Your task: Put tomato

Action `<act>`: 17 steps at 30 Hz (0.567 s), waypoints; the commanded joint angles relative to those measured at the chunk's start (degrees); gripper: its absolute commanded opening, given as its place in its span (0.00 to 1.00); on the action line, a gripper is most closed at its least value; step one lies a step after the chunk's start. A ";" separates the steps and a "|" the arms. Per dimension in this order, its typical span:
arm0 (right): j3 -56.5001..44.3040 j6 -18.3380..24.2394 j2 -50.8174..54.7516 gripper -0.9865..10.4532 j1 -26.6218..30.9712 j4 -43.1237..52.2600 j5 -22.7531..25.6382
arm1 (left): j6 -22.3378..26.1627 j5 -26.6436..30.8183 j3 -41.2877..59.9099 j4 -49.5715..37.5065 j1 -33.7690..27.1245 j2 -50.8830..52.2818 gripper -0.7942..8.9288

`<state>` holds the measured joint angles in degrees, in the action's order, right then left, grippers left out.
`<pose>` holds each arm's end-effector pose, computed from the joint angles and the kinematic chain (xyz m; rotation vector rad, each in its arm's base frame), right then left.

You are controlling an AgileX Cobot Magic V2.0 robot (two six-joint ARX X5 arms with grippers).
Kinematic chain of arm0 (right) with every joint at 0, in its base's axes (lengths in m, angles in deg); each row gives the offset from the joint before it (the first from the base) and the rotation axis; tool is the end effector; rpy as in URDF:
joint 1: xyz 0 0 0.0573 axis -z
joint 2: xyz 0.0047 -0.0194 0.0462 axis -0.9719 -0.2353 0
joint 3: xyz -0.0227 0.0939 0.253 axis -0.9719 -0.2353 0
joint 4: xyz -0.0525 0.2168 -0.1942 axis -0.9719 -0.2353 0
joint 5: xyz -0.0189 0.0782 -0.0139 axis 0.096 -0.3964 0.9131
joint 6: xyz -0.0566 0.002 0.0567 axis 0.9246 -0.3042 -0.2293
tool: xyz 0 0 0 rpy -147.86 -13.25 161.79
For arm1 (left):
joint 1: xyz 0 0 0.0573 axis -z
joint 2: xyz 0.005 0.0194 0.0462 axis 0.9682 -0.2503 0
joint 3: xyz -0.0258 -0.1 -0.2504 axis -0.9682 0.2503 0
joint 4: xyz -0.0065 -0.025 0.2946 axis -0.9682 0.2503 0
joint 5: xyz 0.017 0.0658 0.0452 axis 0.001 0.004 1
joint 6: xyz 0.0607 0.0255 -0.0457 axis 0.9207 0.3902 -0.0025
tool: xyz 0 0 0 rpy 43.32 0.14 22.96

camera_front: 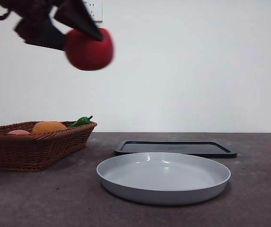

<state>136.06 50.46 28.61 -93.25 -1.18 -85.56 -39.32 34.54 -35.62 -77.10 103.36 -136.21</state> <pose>0.1584 0.0822 0.3263 0.1127 0.7362 0.7664 0.2867 -0.1746 0.2744 0.1046 0.3946 -0.8039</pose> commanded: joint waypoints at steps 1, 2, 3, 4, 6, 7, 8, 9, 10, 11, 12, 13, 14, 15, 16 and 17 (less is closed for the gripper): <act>1.09 -0.59 -0.26 0.46 -0.26 0.52 0.22 | -0.63 -0.26 -0.92 -0.74 3.54 -2.45 0.42; 1.09 -0.59 -0.26 0.46 -0.26 0.52 0.22 | -0.63 -0.26 -0.92 -1.09 4.83 -3.50 0.42; 1.09 -0.59 -0.26 0.46 -0.26 0.52 0.22 | -0.63 -0.26 -0.92 -1.42 5.79 -4.48 0.42; 1.09 -0.59 -0.26 0.46 -0.26 0.52 0.22 | -0.63 -0.26 -0.92 -1.77 6.80 -5.62 0.42; 1.09 -0.59 -0.26 0.46 -0.26 0.50 0.22 | -0.63 -0.26 -0.92 -2.32 8.52 -8.09 0.42; 1.09 -0.59 -0.26 0.46 -0.26 0.48 0.22 | -0.63 -0.26 -0.92 -2.58 9.44 -9.44 0.42; 1.07 -0.59 -0.26 0.46 -0.26 0.48 0.22 | -0.63 -0.26 -0.92 -2.93 10.27 -10.88 0.42; 1.09 -0.59 -0.26 0.46 -0.26 0.48 0.22 | -0.63 -0.26 -0.92 -3.30 10.95 -12.17 0.42; 1.09 -0.59 -0.26 0.46 -0.26 0.48 0.22 | -0.63 -0.26 -0.92 -3.82 11.56 -13.49 0.42; 1.09 -0.59 -0.26 0.46 -0.26 0.48 0.24 | -0.63 -0.24 -0.92 -4.87 12.31 -15.45 0.42; 1.09 -0.59 -0.26 0.46 -0.26 0.48 0.22 | -0.61 -0.24 -0.92 -6.03 13.03 -17.38 0.42; 1.09 -0.59 -0.26 0.46 -0.26 0.48 0.22 | -0.59 -0.24 -0.92 -7.15 13.57 -19.19 0.42; 1.09 -0.59 -0.26 0.46 -0.26 0.44 0.22 | -0.61 -0.24 -0.92 -8.26 13.99 -20.94 0.42; 1.09 -0.59 -0.26 0.46 -0.26 0.35 0.22 | -0.61 -0.22 -0.92 -9.09 14.29 -22.56 0.42; 1.09 -0.59 -0.26 0.46 -0.26 0.31 0.22 | -0.59 -0.24 -0.92 -9.66 14.51 -24.11 0.42; 1.09 -0.59 -0.26 0.46 -0.26 0.31 0.22 | -0.59 -0.22 -0.92 -10.10 14.60 -25.53 0.42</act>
<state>136.06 50.46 28.61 -93.25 -1.20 -85.53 -39.83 34.56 -35.62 -86.47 117.39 -161.04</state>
